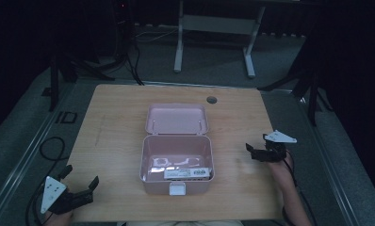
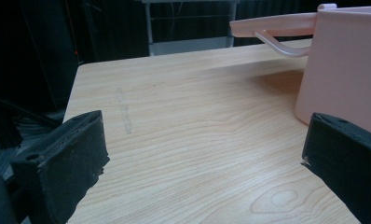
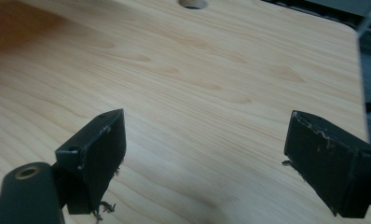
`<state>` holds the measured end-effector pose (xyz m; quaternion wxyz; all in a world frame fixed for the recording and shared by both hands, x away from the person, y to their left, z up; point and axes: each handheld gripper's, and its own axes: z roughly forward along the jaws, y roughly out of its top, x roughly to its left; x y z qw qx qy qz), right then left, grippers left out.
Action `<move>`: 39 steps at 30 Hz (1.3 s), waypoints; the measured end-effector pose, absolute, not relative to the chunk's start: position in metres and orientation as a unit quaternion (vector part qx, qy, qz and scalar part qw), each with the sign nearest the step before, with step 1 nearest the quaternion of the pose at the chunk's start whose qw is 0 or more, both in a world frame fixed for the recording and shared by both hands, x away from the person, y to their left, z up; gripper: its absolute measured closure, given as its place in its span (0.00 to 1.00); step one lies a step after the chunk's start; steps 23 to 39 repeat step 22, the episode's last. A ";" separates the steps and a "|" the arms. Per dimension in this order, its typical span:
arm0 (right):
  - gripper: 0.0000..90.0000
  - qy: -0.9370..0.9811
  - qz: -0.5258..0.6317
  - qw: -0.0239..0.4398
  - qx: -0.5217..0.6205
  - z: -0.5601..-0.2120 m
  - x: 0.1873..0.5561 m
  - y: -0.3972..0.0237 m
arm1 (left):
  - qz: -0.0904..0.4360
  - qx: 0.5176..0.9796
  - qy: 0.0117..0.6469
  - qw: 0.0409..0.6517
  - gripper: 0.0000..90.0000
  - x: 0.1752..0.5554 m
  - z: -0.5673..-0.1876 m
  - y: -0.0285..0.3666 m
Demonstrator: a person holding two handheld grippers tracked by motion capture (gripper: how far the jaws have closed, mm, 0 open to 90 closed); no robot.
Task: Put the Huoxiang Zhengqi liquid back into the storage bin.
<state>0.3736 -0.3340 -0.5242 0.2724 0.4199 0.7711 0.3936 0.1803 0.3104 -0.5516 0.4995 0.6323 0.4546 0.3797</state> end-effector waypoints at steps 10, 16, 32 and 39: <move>0.14 0.722 0.417 0.290 0.469 -0.535 0.356 -0.364 | 0.382 0.631 0.455 0.499 0.00 0.180 -0.552 0.310; 0.14 0.715 0.415 0.293 0.480 -0.540 0.349 -0.375 | 0.382 0.630 0.456 0.500 0.00 0.180 -0.552 0.310; 0.14 0.702 0.425 0.293 0.491 -0.544 0.345 -0.383 | 0.382 0.630 0.456 0.499 0.00 0.180 -0.552 0.310; 0.14 0.702 0.425 0.293 0.491 -0.544 0.345 -0.383 | 0.382 0.630 0.456 0.499 0.00 0.180 -0.552 0.310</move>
